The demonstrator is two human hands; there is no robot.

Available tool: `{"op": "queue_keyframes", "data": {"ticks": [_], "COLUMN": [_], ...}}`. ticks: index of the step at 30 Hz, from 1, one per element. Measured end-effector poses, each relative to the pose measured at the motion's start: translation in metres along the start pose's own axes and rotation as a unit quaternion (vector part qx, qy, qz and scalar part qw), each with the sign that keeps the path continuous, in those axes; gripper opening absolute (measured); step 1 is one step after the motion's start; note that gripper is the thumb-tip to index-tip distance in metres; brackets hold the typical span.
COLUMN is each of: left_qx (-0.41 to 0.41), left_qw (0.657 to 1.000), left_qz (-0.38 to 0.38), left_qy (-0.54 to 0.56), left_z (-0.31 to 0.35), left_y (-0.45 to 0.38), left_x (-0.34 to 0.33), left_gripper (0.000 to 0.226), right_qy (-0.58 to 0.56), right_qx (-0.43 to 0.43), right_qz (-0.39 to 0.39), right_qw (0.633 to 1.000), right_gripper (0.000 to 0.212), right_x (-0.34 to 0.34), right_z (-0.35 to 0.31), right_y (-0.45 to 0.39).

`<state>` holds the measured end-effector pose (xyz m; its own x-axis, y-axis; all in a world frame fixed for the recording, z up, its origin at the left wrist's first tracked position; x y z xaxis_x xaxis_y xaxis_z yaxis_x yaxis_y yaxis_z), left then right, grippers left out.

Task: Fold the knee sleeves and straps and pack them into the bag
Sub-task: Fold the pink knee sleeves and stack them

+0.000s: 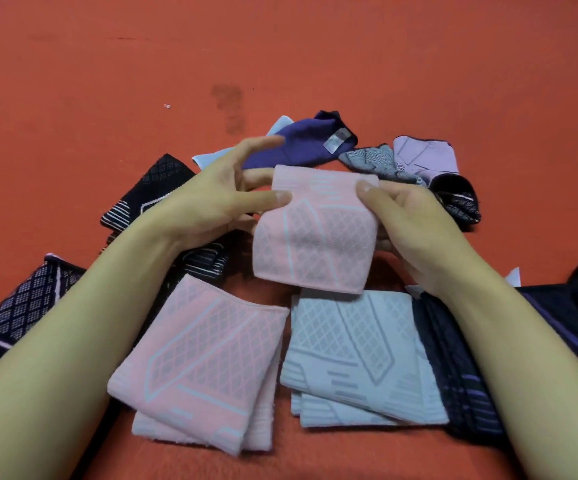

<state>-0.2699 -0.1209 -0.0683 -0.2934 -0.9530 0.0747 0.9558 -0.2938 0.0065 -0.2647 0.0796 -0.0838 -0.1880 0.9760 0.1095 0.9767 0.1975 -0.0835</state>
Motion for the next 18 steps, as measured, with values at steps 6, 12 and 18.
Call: {"op": "queue_keyframes", "data": {"ticks": [6, 12, 18], "left_qx": [-0.105, -0.118, -0.059], "left_qw": [0.994, 0.993, 0.989], "left_qz": [0.027, 0.000, 0.025], "left_qy": [0.006, 0.021, 0.136], "left_z": [0.017, 0.019, 0.017], "left_y": [0.000, 0.001, -0.002], "left_x": [0.014, 0.008, 0.006], "left_gripper": [0.082, 0.059, 0.065], "right_qy": [-0.055, -0.056, -0.092], "right_qx": [0.088, 0.064, 0.026], "right_qz": [-0.034, -0.058, -0.052], "right_qw": [0.994, 0.995, 0.994], "right_gripper": [0.041, 0.058, 0.046], "right_x": [-0.005, -0.011, -0.007], "right_z": [-0.023, -0.019, -0.016], "right_y": [0.006, 0.005, 0.004]}}
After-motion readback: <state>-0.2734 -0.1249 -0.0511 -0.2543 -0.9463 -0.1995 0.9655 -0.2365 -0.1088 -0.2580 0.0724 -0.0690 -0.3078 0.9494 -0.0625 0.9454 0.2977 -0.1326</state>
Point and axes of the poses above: each hand's wrist, its own y-axis away from the middle knuckle, its own x-axis out of the back of the hand, z = x × y, the point moved 9 cm from there along -y, towards the middle knuckle, and after that the axes turned 2 degrees about y, right-handed, at the moved point
